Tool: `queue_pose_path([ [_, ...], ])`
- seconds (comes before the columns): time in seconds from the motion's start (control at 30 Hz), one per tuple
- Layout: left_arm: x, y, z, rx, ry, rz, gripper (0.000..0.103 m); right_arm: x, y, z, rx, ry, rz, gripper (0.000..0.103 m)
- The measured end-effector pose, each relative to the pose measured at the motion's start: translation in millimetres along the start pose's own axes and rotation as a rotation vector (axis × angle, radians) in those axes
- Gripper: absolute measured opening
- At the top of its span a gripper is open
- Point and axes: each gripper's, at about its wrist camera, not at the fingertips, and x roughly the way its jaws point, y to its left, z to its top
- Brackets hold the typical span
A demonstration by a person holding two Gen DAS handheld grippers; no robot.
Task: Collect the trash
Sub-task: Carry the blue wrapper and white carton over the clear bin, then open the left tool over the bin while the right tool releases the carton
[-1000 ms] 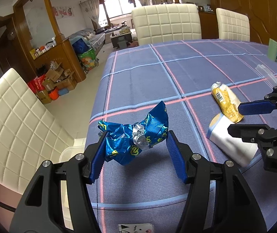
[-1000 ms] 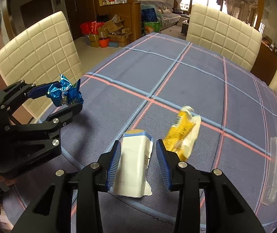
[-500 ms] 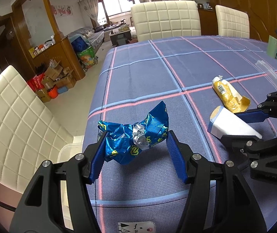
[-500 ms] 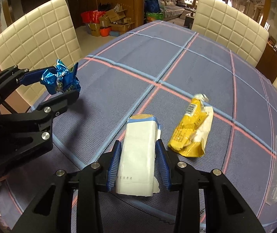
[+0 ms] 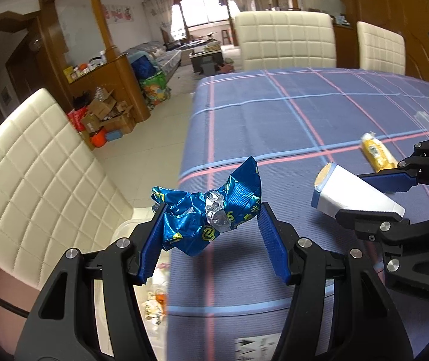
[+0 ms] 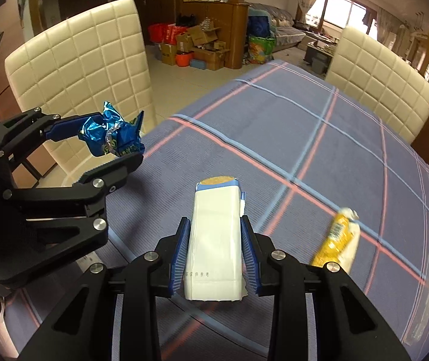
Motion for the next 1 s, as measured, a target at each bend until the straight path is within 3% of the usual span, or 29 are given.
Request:
queue_pose_path([
  [0.57, 5.1, 96.7, -35.2, -0.144, 0.056, 0.131, 0.063, 34.7, 82.6, 52.6, -0.112, -0.011, 0.073, 0.033],
  [0.67, 8.7, 106.5, -39.4, -0.167, 0.066, 0.144, 0.075, 40.2, 91.3, 59.9, -0.121, -0.011, 0.073, 0.033],
  [0.7, 9.7, 110.0, -40.4, -0.179, 0.067, 0.148, 0.085, 41.5, 93.1, 61.0, -0.122, -0.011, 0.072, 0.033],
  [1.0, 17.1, 135.9, -49.7, -0.233, 0.066, 0.187, 0.093, 55.7, 105.0, 68.7, -0.147, 0.006, 0.077, 0.033],
])
